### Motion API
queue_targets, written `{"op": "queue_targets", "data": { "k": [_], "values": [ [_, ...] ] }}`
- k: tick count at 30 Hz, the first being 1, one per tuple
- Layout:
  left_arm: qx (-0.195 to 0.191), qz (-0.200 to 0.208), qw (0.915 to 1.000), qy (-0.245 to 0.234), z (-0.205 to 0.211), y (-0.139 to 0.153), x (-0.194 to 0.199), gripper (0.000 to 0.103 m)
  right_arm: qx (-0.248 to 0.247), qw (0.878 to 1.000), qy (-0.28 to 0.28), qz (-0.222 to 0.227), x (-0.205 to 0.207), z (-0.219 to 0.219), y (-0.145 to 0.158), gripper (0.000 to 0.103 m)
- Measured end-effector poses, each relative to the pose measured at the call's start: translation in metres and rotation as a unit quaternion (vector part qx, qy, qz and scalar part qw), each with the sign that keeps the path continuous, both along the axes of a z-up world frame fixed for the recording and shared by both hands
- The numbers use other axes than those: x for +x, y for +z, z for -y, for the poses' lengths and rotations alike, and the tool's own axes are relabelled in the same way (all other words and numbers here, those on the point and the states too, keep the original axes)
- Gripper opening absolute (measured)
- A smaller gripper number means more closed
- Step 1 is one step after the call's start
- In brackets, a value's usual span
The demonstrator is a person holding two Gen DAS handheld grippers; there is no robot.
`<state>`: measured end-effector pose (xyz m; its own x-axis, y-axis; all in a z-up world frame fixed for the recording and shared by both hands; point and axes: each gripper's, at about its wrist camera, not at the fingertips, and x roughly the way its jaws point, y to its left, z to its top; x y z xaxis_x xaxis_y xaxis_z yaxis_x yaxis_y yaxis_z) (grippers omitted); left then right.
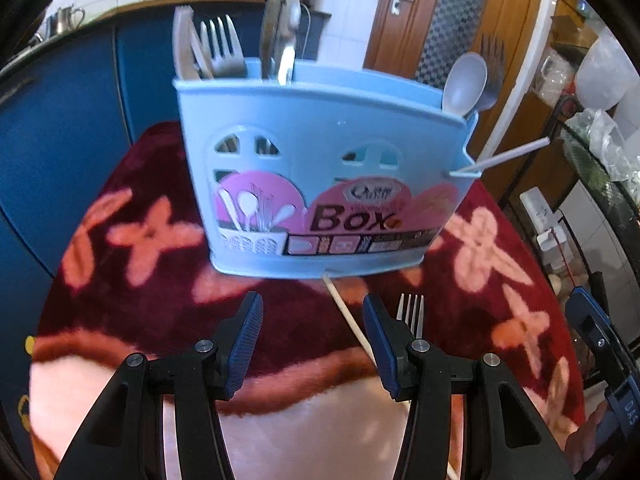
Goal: Organize utensils
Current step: 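Move both open tools back to the utensil pile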
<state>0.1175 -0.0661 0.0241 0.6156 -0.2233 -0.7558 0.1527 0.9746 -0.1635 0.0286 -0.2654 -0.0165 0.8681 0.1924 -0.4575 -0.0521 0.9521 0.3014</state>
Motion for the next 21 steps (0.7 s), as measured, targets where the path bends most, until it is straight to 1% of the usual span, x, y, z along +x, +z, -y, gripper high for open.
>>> {"op": "queue_targets", "data": {
  "k": [4,6,9,12,15,17,19,21],
  "values": [
    [-0.004,-0.026,0.9996,-0.008,0.009,-0.013,0.009,0.053,0.006,1.000,-0.003,-0.005,0.002,0.007,-0.006,0.060],
    [-0.005,-0.032,0.9994,-0.011,0.012,-0.017,0.012,0.053,0.009,1.000,-0.004,-0.008,0.003,0.009,-0.009,0.060],
    [-0.004,-0.043,0.9990,-0.012,0.017,-0.023,0.017,0.048,0.013,1.000,-0.005,-0.012,0.005,0.014,-0.013,0.060],
    [-0.007,-0.057,0.9983,-0.013,0.020,-0.029,0.022,0.045,0.020,1.000,-0.004,-0.016,0.007,0.017,-0.016,0.060],
    [-0.001,-0.059,0.9982,-0.011,0.023,-0.032,0.025,0.044,0.026,0.999,-0.004,-0.020,0.008,0.021,-0.018,0.060],
    [0.004,-0.058,0.9982,-0.009,0.024,-0.033,0.027,0.037,0.030,0.999,-0.003,-0.023,0.009,0.022,-0.020,0.060],
    [0.006,-0.060,0.9982,-0.006,0.024,-0.033,0.029,0.025,0.033,0.999,-0.002,-0.025,0.010,0.023,-0.021,0.060],
    [0.002,-0.063,0.9980,-0.004,0.022,-0.034,0.031,0.017,0.034,0.999,-0.001,-0.027,0.011,0.023,-0.022,0.060]
  ]
}}
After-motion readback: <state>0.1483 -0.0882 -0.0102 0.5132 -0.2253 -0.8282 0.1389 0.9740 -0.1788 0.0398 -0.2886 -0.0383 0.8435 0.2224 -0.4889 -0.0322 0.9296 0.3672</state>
